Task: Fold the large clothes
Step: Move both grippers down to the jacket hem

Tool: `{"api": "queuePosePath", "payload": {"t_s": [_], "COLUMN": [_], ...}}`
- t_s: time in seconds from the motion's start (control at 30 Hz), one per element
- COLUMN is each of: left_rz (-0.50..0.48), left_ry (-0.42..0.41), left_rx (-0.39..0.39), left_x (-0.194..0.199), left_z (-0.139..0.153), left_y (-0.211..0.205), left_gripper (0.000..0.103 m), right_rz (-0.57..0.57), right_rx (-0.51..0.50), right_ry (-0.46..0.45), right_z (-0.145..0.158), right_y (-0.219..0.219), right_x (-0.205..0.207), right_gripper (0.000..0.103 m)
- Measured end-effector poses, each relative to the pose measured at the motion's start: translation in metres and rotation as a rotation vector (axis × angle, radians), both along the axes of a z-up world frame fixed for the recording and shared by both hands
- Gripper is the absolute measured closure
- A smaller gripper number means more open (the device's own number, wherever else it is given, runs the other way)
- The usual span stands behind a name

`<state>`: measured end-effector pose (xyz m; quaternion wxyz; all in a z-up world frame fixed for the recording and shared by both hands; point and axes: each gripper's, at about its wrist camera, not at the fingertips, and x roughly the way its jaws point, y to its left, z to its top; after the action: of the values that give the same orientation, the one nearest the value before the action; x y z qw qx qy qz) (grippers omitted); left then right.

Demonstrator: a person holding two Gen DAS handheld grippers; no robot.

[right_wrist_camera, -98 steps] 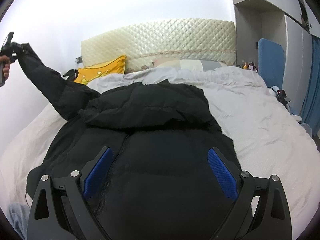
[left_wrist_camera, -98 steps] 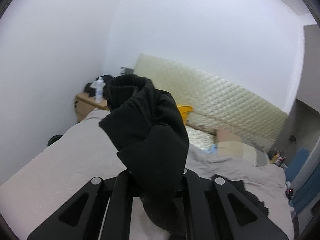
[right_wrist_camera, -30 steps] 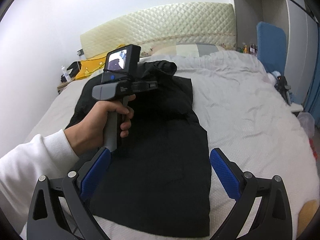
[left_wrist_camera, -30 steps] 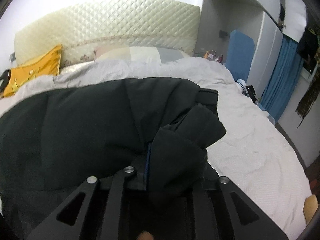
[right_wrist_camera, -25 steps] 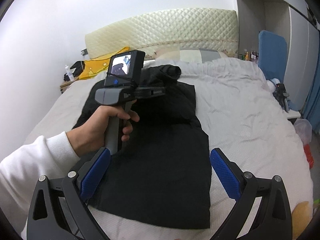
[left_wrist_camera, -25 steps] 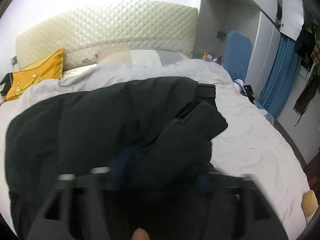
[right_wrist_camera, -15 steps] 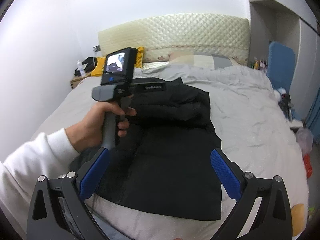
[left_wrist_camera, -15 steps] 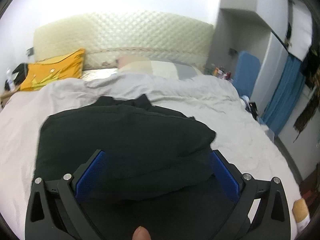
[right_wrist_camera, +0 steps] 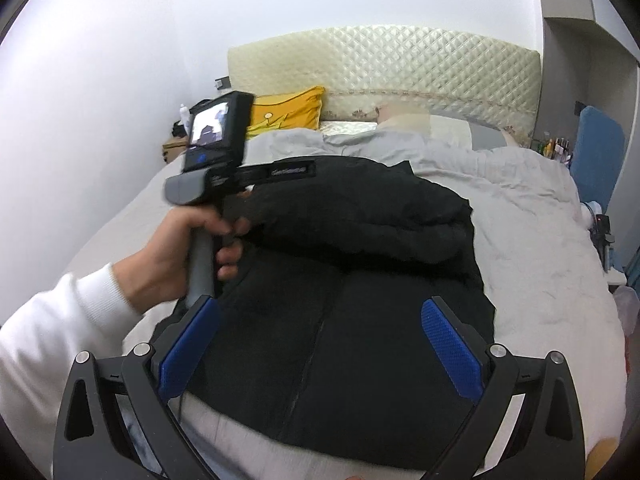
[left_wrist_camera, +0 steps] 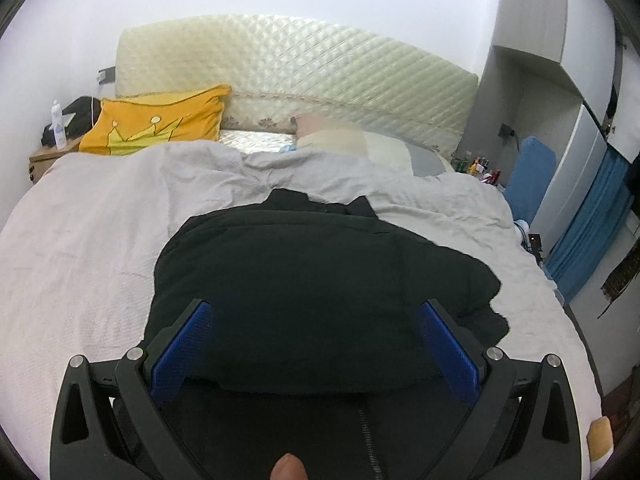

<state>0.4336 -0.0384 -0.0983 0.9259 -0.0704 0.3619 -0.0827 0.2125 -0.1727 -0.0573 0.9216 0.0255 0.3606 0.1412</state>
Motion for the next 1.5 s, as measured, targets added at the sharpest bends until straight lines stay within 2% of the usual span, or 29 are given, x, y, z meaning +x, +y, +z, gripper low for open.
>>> {"api": "queuePosePath", "payload": {"t_s": [0.07,0.17,0.43,0.5,0.6,0.7,0.87,1.27,1.4,1.5], "left_rz": [0.013,0.022,0.019,0.02,0.043,0.035,0.015,0.029,0.042,0.031], "left_ry": [0.006,-0.009,-0.087,-0.052,-0.026,-0.004,-0.016,-0.012,0.013,0.027], "left_rx": [-0.009,0.004,0.103,0.107,0.124,0.118,0.164,0.16,0.172,0.161], "left_x": [0.01,0.023,0.064,0.078,0.097,0.112,0.124,0.154,0.158,0.145], "left_z": [-0.005,-0.008,-0.031,-0.047,-0.073,-0.091,-0.109,-0.146,-0.143,-0.132], "left_y": [0.01,0.017,0.016,0.018,0.026,0.032,0.028,0.022,0.018,0.021], "left_gripper": [0.0,0.0,0.0,0.0,0.0,0.0,0.0,0.0,0.0,0.0], "right_rz": [-0.009,-0.047,-0.093,-0.091,-0.089,-0.089,-0.087,-0.087,-0.099,-0.071], "right_rx": [0.02,-0.017,-0.062,-0.05,-0.098,-0.107,-0.079,-0.069,-0.079,-0.068], "right_ry": [-0.018,-0.094,-0.208,-0.218,-0.217,-0.174,-0.145,-0.096,-0.043,-0.024], "right_z": [-0.008,-0.017,-0.063,-0.077,-0.104,-0.13,-0.156,-0.196,-0.201,-0.192], "right_y": [-0.003,-0.008,-0.029,-0.035,-0.041,-0.047,-0.05,-0.048,-0.047,-0.05], "right_x": [0.024,0.06,0.184,0.209,0.246,0.271,0.292,0.332,0.34,0.328], "right_gripper": [0.001,0.001,0.002,0.002,0.003,0.004,0.003,0.001,0.001,0.001]}}
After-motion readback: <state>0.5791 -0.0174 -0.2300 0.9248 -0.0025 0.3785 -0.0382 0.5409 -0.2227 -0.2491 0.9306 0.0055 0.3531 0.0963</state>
